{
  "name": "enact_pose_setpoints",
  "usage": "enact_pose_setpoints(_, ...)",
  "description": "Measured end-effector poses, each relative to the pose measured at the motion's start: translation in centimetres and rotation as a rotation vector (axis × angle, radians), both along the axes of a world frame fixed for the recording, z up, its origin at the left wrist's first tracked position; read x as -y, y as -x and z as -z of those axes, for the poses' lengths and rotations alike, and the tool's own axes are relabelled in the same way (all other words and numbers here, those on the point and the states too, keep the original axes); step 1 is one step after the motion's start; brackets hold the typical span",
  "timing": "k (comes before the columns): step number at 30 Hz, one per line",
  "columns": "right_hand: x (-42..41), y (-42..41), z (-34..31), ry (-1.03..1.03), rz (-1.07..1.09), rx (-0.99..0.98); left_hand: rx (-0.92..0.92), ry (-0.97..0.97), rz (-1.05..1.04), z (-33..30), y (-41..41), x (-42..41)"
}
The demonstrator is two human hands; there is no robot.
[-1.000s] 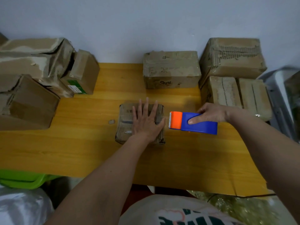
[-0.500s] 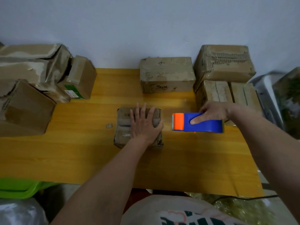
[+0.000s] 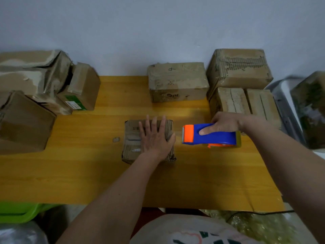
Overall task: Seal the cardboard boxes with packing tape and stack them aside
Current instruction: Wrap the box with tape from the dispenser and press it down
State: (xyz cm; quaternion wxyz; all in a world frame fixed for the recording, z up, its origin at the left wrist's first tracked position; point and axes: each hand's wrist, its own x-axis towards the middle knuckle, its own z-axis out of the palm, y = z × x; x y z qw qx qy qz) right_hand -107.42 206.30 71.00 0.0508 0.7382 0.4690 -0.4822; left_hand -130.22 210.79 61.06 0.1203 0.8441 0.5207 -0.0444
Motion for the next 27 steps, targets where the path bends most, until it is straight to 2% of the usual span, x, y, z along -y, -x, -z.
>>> enact_pose_setpoints(8, 0.2, 0.5, -0.9, 0.108, -0.046, 0.041, 0.0, 0.009, 0.007, -0.1, -0.1, 0.0)
enact_pose_setpoints(14, -1.4, 4.7, -1.1, 0.097, -0.182, 0.362, -0.018, 0.019, 0.005, -0.4, -0.2, 0.2)
enact_pose_setpoints(17, -1.6, 6.2, -1.3, 0.08, -0.213, 0.439, -0.019, 0.017, 0.005, -0.4, -0.3, 0.2)
enact_pose_setpoints(21, 0.2, 7.1, 0.3, -0.03, -0.298, 0.637, -0.036, 0.024, 0.003, -0.3, -0.2, 0.2)
enact_pose_setpoints(23, 2.0, 6.5, 1.8, -0.063, -0.237, 0.689, -0.039, 0.022, -0.002, -0.1, 0.0, 0.3)
enact_pose_setpoints(27, 4.1, 6.0, 4.4, -0.219, 0.059, 0.653, -0.057, 0.048, 0.013, -0.5, -0.1, 0.0)
